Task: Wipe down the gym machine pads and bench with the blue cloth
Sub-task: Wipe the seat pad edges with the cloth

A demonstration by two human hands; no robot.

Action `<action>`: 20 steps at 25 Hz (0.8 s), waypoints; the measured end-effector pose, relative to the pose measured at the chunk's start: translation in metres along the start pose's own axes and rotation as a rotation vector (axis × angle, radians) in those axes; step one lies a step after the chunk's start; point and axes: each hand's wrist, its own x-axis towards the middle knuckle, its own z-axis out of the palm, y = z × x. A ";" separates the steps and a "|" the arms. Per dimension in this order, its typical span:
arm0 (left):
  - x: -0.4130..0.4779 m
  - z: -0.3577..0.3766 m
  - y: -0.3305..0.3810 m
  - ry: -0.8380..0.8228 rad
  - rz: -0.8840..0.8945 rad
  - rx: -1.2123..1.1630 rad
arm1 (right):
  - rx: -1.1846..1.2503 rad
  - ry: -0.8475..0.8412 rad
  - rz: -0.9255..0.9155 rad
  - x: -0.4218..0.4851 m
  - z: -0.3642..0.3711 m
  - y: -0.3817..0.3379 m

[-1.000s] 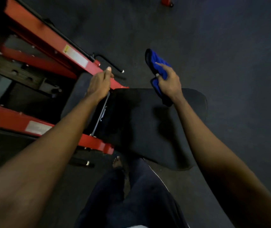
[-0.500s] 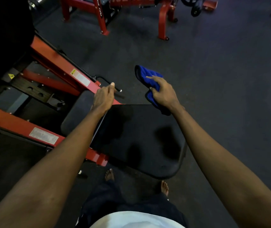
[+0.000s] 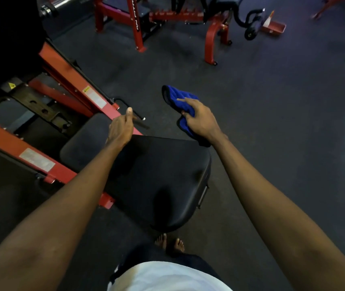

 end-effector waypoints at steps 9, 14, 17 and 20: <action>0.005 0.067 0.034 0.049 -0.198 0.071 | 0.072 -0.092 -0.068 0.042 -0.038 0.063; -0.002 0.116 0.067 0.193 -0.430 0.103 | 0.127 -0.231 -0.197 0.087 -0.052 0.110; -0.018 0.141 0.086 0.270 -0.506 0.100 | 0.126 -0.352 -0.262 0.109 -0.068 0.131; -0.032 0.152 0.098 0.361 -0.577 0.088 | 0.110 -0.466 -0.346 0.128 -0.072 0.134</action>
